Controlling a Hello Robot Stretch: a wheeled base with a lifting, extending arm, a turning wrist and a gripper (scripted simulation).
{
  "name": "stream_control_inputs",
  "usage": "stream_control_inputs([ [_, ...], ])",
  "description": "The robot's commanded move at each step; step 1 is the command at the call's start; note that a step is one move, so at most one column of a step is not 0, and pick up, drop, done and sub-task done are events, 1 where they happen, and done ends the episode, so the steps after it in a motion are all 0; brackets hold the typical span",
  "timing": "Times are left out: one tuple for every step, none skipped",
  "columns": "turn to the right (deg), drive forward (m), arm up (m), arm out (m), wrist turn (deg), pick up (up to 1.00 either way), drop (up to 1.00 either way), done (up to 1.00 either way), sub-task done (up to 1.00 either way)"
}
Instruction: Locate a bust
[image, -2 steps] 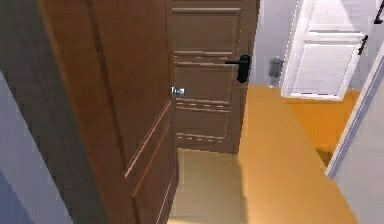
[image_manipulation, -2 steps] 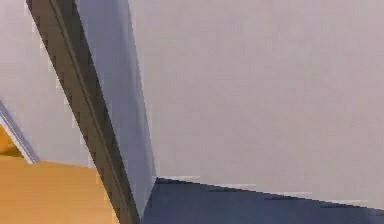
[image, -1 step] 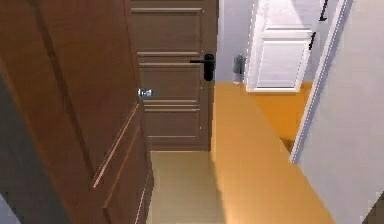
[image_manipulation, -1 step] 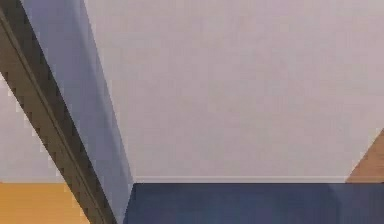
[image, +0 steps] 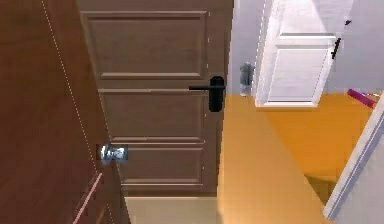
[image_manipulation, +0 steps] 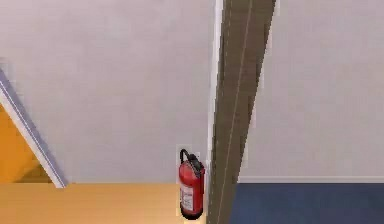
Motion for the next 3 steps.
stream_control_inputs([
  [30.0, 0.0, 0.0, 0.0, 0.0, 0.0, 0.0, 0.0, 0.0],
  [0.0, 1.0, 0.0, 0.0, 0.0, 0.0, 0.0, 0.0, 0.0],
  [12.0, 0.0, 0.0, 0.0, 0.0, 0.0, 0.0, 0.0, 0.0],
])
